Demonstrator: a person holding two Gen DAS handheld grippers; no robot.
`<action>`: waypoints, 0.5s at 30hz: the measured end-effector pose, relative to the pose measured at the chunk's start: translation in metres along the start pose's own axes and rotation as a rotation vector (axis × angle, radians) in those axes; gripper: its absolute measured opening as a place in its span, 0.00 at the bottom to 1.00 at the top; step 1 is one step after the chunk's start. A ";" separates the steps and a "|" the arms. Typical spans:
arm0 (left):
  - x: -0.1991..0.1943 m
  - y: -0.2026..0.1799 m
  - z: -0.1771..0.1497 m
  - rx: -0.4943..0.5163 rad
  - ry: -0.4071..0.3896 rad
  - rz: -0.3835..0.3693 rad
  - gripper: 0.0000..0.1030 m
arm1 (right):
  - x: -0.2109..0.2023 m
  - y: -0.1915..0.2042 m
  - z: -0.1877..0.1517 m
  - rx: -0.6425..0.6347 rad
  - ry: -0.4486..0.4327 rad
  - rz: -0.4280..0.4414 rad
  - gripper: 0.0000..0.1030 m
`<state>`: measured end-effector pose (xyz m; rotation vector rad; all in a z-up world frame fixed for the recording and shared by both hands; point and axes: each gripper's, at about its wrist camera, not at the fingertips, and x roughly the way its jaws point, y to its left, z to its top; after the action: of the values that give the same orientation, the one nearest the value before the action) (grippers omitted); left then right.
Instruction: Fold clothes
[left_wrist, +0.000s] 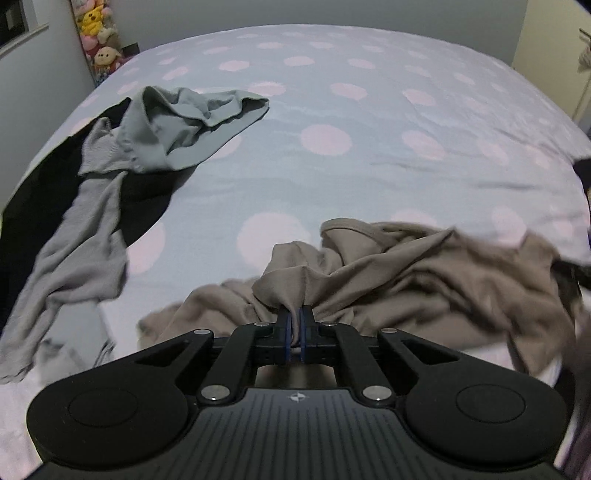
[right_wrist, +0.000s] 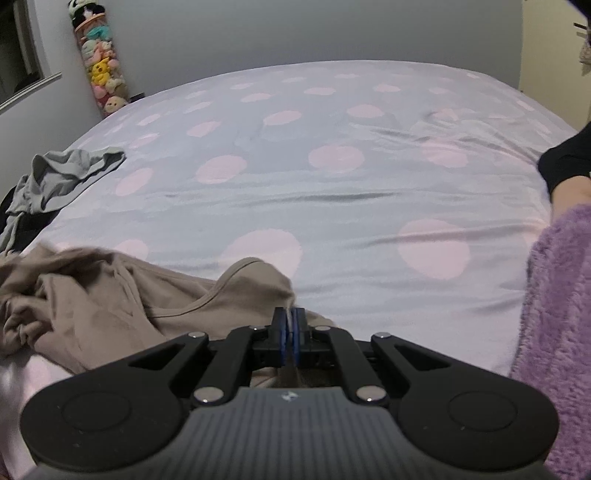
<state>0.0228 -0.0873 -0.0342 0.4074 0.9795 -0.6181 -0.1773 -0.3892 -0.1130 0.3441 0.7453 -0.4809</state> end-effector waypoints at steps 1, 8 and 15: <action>-0.005 -0.001 -0.005 0.007 0.005 0.006 0.02 | -0.003 -0.002 0.000 0.008 0.001 -0.005 0.04; -0.026 0.001 -0.032 -0.011 0.032 0.051 0.02 | -0.021 -0.016 -0.002 0.063 0.009 -0.037 0.03; -0.018 -0.004 -0.051 0.055 0.136 0.060 0.03 | -0.033 -0.025 -0.005 0.093 0.044 -0.048 0.04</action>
<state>-0.0200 -0.0555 -0.0449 0.5313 1.0777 -0.5690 -0.2136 -0.3982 -0.0961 0.4251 0.7767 -0.5558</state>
